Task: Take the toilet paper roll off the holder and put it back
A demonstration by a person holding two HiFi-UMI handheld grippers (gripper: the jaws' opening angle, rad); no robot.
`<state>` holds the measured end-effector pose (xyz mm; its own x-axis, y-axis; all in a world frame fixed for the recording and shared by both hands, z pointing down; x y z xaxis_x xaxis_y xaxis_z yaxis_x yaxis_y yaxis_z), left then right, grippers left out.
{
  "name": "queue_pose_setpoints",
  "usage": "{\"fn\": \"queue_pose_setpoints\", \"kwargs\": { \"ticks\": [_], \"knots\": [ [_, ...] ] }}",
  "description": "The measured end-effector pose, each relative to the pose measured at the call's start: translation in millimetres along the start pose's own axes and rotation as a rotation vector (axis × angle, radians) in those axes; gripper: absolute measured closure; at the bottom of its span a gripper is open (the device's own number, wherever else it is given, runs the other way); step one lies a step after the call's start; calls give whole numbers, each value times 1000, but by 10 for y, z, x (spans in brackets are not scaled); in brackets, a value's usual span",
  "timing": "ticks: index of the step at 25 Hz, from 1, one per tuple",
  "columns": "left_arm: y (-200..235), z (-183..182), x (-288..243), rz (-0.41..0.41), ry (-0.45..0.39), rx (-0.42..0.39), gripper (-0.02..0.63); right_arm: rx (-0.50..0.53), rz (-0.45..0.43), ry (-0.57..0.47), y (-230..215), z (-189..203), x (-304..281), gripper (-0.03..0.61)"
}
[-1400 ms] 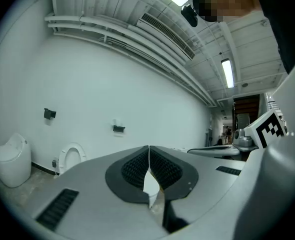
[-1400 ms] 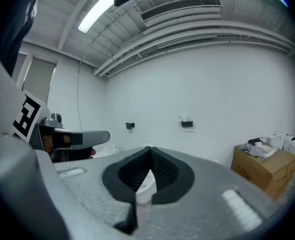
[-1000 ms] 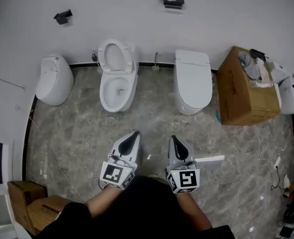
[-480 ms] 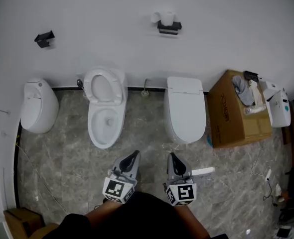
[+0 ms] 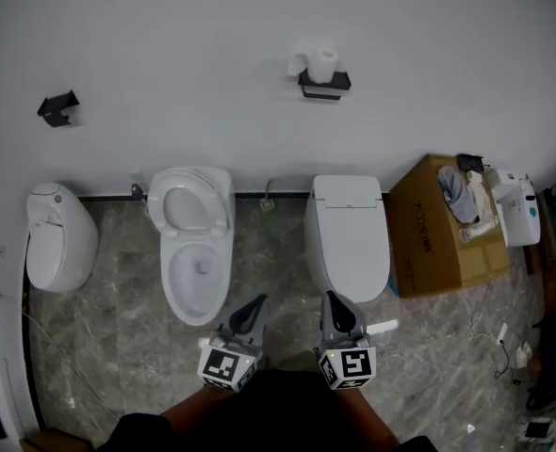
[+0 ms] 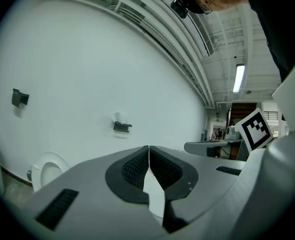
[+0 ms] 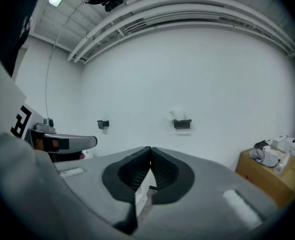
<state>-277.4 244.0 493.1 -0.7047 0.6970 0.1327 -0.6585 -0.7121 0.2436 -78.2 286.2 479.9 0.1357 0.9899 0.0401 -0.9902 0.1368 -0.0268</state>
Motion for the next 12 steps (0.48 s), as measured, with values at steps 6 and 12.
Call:
{"fn": "queue_pose_setpoints", "kwargs": {
  "ticks": [6,12],
  "knots": [
    [365,19,-403,-2,-27,-7,594,-8,10,17,-136,63,-392,580],
    [589,44,-980,-14,-39,15,594,-17,-2,-11,-492,161,-990,580]
  ]
}}
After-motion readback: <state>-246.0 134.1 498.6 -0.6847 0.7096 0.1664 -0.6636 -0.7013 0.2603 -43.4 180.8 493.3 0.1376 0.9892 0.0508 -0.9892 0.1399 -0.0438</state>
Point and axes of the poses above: the fingertips, and each gripper's own axes: x backward along the fingers, y to its left, z out of its underside, the point moved 8 cm from there along x, backward along the fingers, and after that the axes turned 14 degrees about -y, right-handed, at the moved point
